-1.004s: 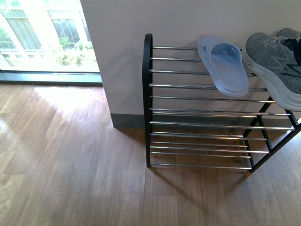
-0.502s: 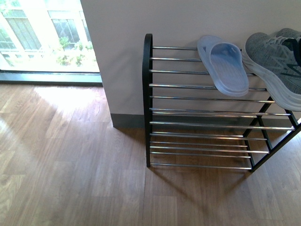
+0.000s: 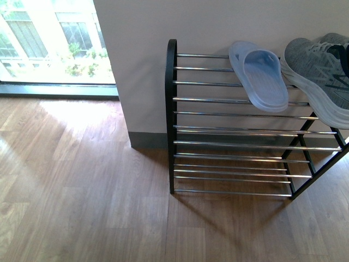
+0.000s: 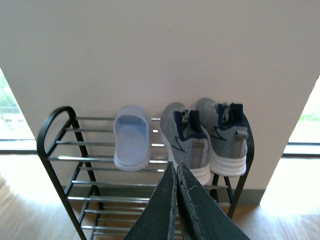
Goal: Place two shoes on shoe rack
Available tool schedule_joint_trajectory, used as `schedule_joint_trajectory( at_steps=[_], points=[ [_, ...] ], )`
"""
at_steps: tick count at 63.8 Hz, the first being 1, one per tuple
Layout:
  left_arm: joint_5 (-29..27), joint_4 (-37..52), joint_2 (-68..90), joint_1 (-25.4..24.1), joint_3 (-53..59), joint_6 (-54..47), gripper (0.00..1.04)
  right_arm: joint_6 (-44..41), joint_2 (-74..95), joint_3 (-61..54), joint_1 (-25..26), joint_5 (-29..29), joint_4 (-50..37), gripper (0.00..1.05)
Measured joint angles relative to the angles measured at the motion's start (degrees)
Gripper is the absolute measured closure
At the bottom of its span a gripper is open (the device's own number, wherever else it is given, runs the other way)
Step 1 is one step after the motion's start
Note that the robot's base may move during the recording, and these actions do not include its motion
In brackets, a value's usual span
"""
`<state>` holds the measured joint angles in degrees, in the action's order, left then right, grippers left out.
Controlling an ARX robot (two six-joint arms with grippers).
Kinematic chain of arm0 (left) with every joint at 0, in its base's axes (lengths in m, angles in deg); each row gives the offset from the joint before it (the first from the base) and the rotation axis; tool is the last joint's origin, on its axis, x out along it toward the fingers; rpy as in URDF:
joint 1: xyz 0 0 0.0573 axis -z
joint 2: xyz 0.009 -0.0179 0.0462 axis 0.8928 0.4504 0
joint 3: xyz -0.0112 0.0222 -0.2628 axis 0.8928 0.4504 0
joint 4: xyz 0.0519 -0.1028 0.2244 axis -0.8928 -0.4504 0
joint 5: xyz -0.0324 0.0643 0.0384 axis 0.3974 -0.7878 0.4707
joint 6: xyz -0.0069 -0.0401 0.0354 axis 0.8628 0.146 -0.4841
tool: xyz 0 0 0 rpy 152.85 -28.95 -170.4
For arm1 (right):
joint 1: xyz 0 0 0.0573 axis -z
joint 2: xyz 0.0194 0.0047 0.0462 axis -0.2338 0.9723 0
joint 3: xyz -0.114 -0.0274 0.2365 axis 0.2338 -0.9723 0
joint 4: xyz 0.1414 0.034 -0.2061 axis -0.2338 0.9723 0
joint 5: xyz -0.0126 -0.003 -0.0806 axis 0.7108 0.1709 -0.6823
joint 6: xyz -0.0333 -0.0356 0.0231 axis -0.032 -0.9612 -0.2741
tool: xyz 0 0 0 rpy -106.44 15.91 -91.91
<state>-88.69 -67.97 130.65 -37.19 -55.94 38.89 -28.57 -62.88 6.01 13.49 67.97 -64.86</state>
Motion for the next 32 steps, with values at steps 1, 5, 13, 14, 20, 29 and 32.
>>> schedule_joint_trajectory(
  at_steps=[1,5,13,14,20,29,32],
  points=[
    [0.0,0.0,0.0,0.0,0.0,0.0,1.03,0.0,-0.1,0.0,0.0,0.0,0.0,1.03],
    [0.1,0.0,0.0,0.0,0.0,0.0,1.03,0.0,-0.2,0.0,0.0,0.0,0.2,1.03],
    [0.0,0.0,0.0,0.0,0.0,0.0,1.03,0.0,-0.4,0.0,0.0,0.0,0.3,1.03],
    [0.0,0.0,0.0,0.0,0.0,0.0,1.03,0.0,-0.4,0.0,0.0,0.0,0.3,1.03],
    [0.0,0.0,0.0,0.0,0.0,0.0,1.03,0.0,-0.4,0.0,0.0,0.0,0.3,0.89],
    [0.0,0.0,0.0,0.0,0.0,0.0,1.03,0.0,-0.4,0.0,0.0,0.0,0.3,0.66],
    [0.0,0.0,0.0,0.0,0.0,0.0,1.03,0.0,-0.4,0.0,0.0,0.0,0.3,0.59]
  ],
)
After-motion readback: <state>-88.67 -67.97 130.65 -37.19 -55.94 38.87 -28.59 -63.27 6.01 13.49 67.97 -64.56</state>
